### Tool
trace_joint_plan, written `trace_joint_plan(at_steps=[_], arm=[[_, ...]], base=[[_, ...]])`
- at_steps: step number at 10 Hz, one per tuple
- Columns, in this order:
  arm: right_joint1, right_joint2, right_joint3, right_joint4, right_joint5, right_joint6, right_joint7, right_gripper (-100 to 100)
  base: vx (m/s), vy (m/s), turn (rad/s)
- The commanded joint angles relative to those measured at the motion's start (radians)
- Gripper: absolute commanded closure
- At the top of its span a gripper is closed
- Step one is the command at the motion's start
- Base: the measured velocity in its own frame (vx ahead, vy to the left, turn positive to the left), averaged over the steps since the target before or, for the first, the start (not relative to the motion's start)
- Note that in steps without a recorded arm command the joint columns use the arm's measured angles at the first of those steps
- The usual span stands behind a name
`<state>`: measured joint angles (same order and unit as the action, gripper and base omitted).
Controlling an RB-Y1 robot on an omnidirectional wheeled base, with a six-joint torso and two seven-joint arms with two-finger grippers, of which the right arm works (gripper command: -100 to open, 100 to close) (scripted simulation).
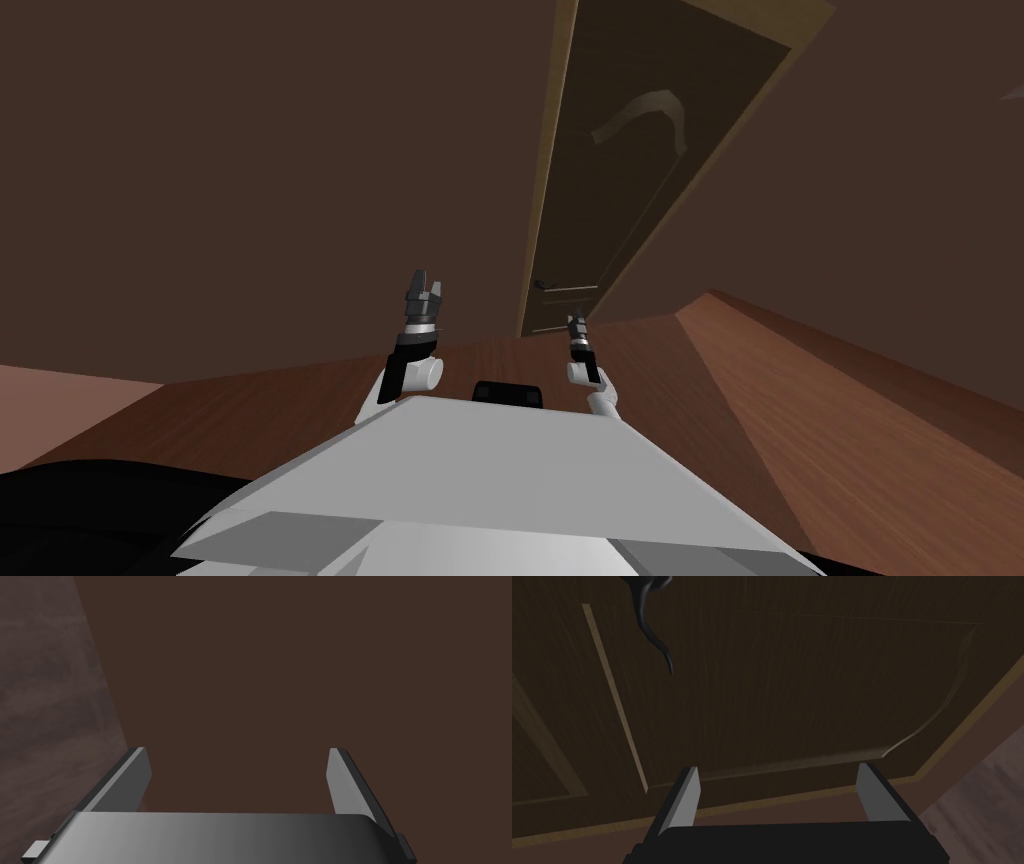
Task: Pull the door open
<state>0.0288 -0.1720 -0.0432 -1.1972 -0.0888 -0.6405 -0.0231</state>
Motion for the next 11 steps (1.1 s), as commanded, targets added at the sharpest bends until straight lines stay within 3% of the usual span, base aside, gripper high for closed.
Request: trace_joint_plan(at_steps=[1, 2, 4, 5, 8, 11], arm=[[-0.026, -0.006, 0.0, 0.05, 0.002, -0.009, -0.005, -100], [-0.026, -0.006, 0.0, 0.064, 0.002, -0.009, -0.005, -100], [-0.068, -0.016, 0.001, 0.128, 0.004, -0.014, -0.012, -100], [-0.068, -0.016, 0.001, 0.147, 0.004, -0.014, -0.012, -100], [-0.126, -0.03, 0.001, 0.25, 0.008, -0.022, -0.023, -100], [-0.144, -0.034, 0.001, 0.299, 0.009, -0.024, -0.026, -100]], base=[[0.029, -0.038, 0.146], [0.031, -0.04, 0.083], [0.043, -0.059, 0.178], [0.032, -0.064, 0.062], [0.041, -0.069, 0.177], [0.031, -0.055, 0.078]])
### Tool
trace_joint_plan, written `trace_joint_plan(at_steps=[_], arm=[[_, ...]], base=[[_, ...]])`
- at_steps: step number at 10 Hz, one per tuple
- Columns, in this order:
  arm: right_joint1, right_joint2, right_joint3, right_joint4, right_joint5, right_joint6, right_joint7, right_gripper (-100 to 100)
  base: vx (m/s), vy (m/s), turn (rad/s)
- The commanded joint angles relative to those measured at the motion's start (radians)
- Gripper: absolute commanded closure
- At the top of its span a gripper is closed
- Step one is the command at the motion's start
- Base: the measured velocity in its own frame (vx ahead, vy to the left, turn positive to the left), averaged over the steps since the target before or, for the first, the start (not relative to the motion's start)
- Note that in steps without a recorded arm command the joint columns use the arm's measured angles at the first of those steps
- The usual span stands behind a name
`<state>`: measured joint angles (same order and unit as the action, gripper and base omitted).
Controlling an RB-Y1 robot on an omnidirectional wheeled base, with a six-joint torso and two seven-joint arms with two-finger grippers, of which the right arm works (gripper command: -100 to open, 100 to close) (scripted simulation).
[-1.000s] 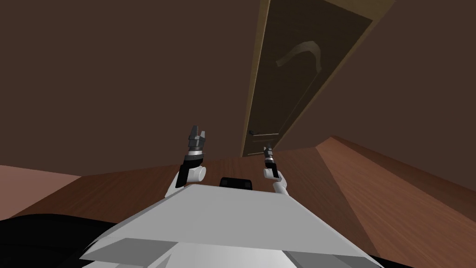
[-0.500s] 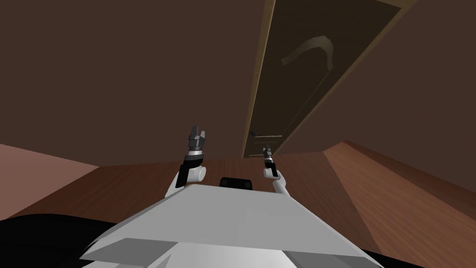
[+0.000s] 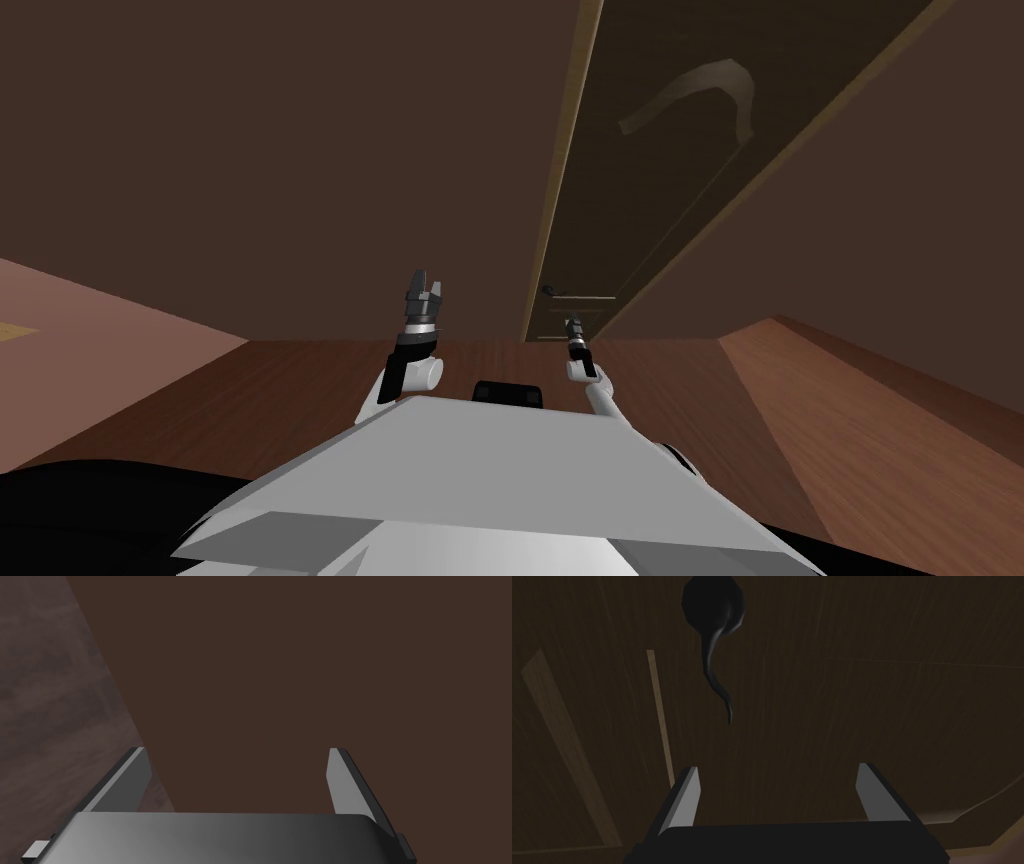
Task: Pull the door open
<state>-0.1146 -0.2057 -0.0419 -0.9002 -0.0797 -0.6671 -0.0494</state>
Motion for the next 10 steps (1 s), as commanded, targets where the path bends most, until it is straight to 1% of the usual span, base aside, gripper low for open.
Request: trace_joint_plan(at_steps=[1, 3, 6, 10], arm=[[-0.017, -0.004, 0.0, 0.035, 0.001, 0.001, -0.003, -100], [-0.049, -0.011, 0.0, 0.099, 0.003, -0.003, -0.009, -100], [-0.088, -0.02, 0.001, 0.177, 0.006, -0.008, -0.016, -100], [-0.128, -0.029, 0.001, 0.256, 0.008, -0.013, -0.023, -100]], base=[[0.024, -0.039, 0.119], [0.028, -0.07, 0.18], [0.037, -0.072, 0.152], [0.031, -0.058, 0.117]])
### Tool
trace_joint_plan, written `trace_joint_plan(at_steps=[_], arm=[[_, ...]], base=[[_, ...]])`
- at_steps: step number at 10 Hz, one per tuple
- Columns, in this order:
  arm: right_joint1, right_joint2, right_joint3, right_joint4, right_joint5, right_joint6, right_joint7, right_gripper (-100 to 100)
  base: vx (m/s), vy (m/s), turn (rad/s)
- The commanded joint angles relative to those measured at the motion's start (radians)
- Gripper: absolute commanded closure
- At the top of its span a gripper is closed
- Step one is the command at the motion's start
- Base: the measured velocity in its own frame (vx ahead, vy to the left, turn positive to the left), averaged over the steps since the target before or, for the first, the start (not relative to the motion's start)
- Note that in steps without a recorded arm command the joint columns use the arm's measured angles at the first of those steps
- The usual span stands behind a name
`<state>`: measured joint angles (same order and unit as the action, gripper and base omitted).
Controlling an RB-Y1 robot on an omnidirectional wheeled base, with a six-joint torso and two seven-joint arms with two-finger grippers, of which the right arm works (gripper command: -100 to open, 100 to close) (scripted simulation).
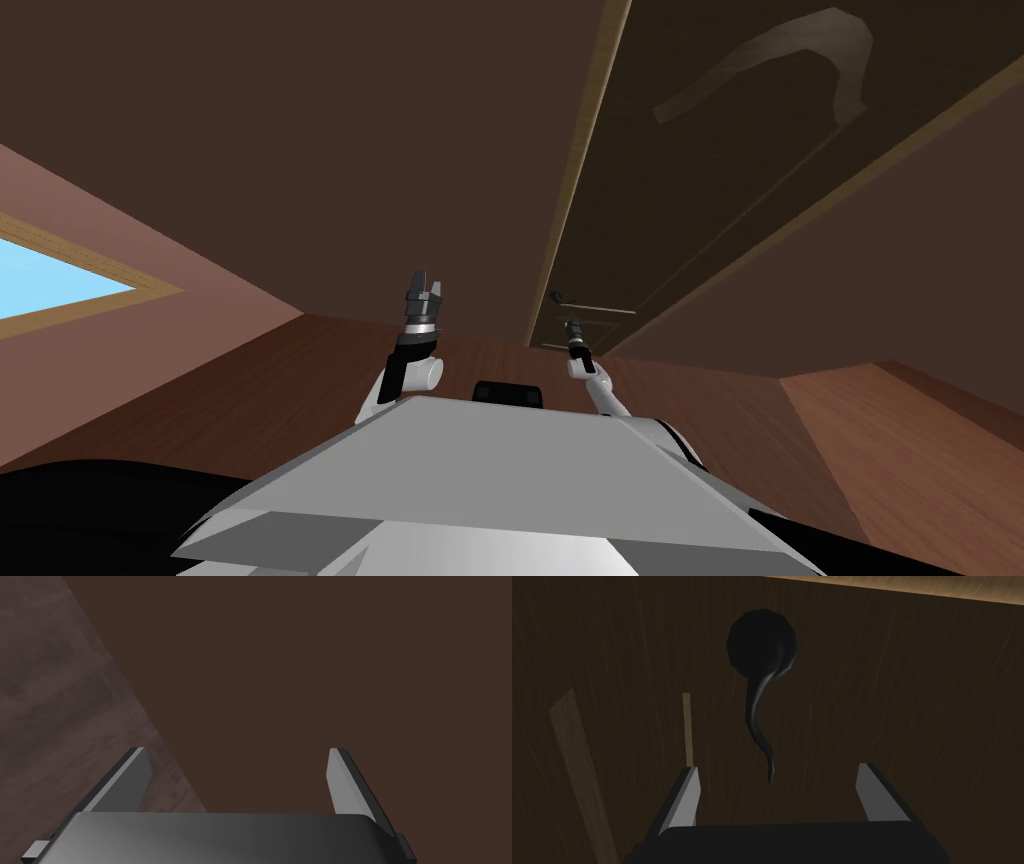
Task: Pull the door open
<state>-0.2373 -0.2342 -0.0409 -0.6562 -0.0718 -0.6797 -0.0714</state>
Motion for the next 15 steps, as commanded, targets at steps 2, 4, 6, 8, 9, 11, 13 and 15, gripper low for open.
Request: trace_joint_plan(at_steps=[2, 4, 6, 8, 9, 11, 13, 15], arm=[[0.012, -0.024, -0.009, 0.013, -0.007, -0.014, -0.018, -100], [0.025, -0.047, -0.018, 0.024, -0.014, -0.029, -0.036, -100], [0.03, -0.056, -0.021, 0.028, -0.017, -0.035, -0.043, -100], [0.046, -0.084, -0.032, 0.04, -0.025, -0.052, -0.064, -100], [0.061, -0.111, -0.042, 0.053, -0.033, -0.069, -0.084, -100], [0.061, -0.111, -0.042, 0.053, -0.033, -0.069, -0.084, -100], [0.08, -0.145, -0.055, 0.068, -0.043, -0.09, -0.11, -100], [0.074, -0.137, -0.052, 0.08, -0.041, -0.1, -0.103, 100]], base=[[0.06, -0.004, 0.084], [0.156, 0.049, 0.13], [0.123, 0.03, 0.049], [0.16, 0.036, 0.151], [0.158, 0.024, 0.145], [0.088, 0.023, 0.041], [0.147, 0.014, 0.163], [0.029, 0.002, 0.001]])
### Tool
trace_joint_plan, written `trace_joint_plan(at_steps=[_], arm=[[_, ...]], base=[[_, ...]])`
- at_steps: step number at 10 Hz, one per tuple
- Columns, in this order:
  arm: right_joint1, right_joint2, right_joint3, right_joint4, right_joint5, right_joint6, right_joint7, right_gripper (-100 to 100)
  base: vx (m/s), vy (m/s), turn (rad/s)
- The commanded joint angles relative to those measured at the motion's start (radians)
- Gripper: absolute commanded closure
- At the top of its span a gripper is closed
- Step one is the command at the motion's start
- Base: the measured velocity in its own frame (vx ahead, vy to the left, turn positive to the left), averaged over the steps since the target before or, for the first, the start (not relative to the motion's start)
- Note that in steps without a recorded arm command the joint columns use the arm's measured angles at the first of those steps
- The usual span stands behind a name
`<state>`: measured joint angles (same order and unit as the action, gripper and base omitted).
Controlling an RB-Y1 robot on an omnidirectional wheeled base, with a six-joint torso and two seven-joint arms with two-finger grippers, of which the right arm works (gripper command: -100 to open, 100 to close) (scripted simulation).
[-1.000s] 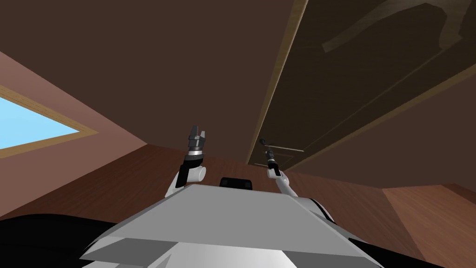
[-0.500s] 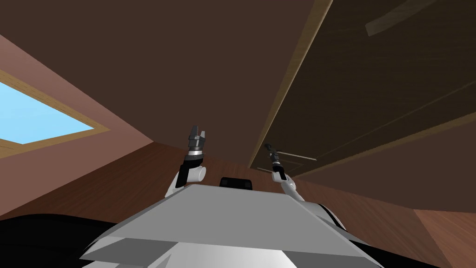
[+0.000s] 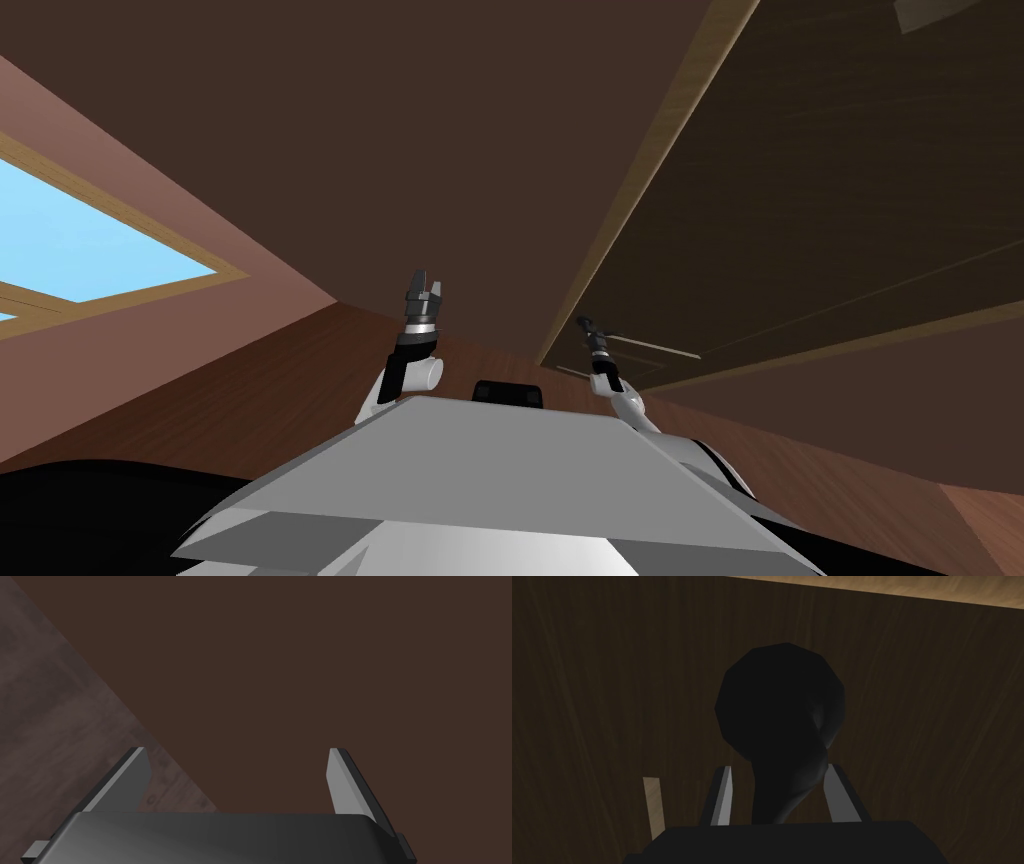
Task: Pull the door open
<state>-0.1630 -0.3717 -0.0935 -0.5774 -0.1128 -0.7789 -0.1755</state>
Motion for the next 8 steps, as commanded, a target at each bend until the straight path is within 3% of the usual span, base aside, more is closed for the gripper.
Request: trace_joint_plan(at_steps=[1, 5, 8], arm=[[0.0, 0.0, 0.0, 0.001, 0.0, -0.001, 0.001, 100], [0.0, 0.0, 0.0, 0.001, 0.0, -0.001, 0.001, 100], [0.011, -0.022, 0.032, -0.004, 0.015, -0.015, -0.039, 100]], base=[[-0.025, -0.003, -0.007], [-0.009, -0.001, 0.003], [-0.172, -0.06, 0.11]])
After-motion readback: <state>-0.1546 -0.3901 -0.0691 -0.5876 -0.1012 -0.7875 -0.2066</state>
